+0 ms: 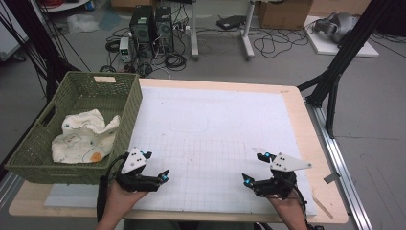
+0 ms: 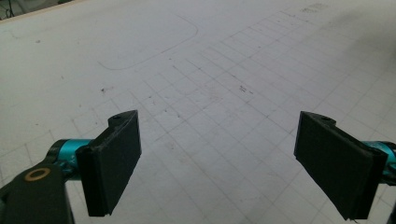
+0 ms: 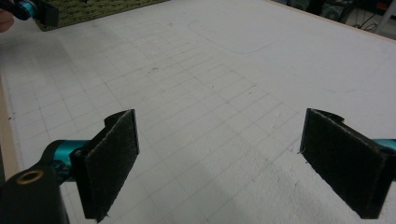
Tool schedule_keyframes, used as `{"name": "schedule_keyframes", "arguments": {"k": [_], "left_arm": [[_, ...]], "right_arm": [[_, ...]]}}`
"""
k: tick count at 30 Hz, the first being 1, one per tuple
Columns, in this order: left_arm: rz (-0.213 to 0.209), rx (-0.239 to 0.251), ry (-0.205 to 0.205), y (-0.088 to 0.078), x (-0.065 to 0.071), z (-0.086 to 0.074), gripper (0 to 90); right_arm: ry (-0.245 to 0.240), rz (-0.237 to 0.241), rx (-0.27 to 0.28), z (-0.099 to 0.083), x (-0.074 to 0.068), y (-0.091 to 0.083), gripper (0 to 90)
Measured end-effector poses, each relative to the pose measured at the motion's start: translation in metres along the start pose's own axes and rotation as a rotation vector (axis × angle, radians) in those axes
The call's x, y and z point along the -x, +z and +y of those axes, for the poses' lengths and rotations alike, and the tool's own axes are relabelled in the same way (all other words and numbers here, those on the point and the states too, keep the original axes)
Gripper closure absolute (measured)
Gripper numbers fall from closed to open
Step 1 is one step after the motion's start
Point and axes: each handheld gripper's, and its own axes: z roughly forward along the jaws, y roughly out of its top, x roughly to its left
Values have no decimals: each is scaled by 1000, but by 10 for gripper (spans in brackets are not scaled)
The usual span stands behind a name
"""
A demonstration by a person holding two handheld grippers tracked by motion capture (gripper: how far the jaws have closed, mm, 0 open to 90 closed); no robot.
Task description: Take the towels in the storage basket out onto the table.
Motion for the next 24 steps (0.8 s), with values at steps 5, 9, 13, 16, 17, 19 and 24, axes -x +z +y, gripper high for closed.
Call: {"name": "schedule_keyframes", "arguments": {"k": [5, 9, 13, 16, 17, 19, 24], "left_arm": [[0, -3, -1, 0, -1, 0, 154], [-2, -2, -3, 1, -1, 0, 156], [-6, 1, -8, 0, 0, 1, 158], [-8, 4, -10, -1, 0, 1, 161], [-10, 3, -9, -1, -1, 1, 162], [-13, 4, -11, -1, -1, 1, 167], [-23, 10, -14, -3, -1, 2, 171]], "right_arm": [[-3, 2, -2, 0, 1, 1, 109], [-3, 4, -2, 0, 0, 0, 109], [-3, 4, -1, -1, 0, 0, 109], [-1, 8, -2, -1, -1, 0, 109], [-1, 8, -3, -1, -1, 0, 109], [-1, 7, -4, -1, -1, -1, 109], [0, 8, 0, 0, -1, -1, 109]]}}
